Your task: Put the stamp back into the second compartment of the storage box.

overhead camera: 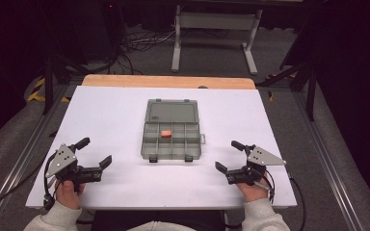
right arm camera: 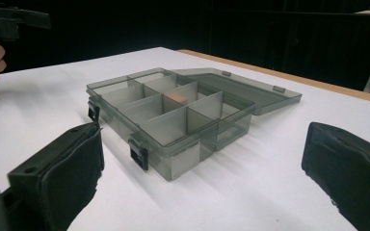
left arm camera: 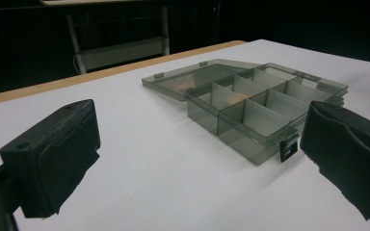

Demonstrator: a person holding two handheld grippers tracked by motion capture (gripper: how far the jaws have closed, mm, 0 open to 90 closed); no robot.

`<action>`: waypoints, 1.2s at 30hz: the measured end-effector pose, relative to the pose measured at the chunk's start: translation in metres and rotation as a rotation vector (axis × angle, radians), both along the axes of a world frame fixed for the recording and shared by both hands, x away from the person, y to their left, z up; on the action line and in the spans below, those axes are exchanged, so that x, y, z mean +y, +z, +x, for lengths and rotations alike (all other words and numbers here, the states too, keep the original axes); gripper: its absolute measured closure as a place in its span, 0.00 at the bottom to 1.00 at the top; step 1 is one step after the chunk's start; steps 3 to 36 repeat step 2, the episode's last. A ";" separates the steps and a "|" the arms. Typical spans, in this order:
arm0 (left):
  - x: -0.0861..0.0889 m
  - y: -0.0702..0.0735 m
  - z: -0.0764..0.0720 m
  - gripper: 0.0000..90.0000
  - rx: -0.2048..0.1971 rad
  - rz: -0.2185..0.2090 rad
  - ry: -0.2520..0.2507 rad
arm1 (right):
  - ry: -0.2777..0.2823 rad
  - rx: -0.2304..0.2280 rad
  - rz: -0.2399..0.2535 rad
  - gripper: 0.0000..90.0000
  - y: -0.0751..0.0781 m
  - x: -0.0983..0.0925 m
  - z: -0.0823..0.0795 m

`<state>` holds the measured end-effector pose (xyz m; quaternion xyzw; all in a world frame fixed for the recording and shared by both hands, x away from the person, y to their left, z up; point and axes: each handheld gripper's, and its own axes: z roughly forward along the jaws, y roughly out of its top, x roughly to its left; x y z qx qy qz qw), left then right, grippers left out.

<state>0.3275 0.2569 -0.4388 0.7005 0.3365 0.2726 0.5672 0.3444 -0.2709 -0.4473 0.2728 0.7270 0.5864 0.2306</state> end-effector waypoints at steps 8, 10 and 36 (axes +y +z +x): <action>0.000 0.000 0.000 0.01 0.002 -0.004 0.001 | -0.002 0.000 0.000 0.02 0.000 0.000 0.000; 0.000 0.000 0.000 0.01 0.002 -0.004 0.001 | -0.002 0.000 0.000 0.02 0.000 0.000 0.000; 0.000 0.000 0.000 0.01 0.002 -0.004 0.001 | -0.002 0.000 0.000 0.02 0.000 0.000 0.000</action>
